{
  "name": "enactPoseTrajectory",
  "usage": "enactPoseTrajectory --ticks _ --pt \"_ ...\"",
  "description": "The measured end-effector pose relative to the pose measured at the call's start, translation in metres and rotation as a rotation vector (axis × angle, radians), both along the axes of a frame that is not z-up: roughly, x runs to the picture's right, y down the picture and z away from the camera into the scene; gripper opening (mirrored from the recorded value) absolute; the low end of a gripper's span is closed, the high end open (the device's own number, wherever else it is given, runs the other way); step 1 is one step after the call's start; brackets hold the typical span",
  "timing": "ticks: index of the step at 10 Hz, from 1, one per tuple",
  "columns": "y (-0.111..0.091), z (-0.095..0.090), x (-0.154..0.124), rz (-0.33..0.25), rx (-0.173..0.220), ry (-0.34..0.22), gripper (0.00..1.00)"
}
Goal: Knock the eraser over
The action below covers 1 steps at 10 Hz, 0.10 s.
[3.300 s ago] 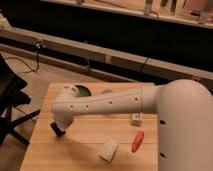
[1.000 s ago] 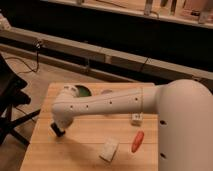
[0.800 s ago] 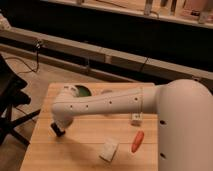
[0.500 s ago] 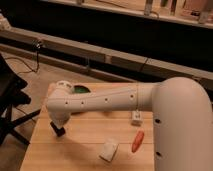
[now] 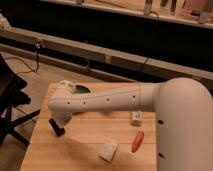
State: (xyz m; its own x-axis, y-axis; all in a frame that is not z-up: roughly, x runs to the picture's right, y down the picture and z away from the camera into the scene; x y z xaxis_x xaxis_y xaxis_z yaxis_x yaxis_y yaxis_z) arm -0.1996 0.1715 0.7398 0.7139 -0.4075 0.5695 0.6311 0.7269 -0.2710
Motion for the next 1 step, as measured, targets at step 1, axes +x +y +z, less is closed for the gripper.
enactPoseTrajectory --ticks 1 --pt "-0.0017 0.0012 0.0014 -0.003 0.002 0.001 0.00"
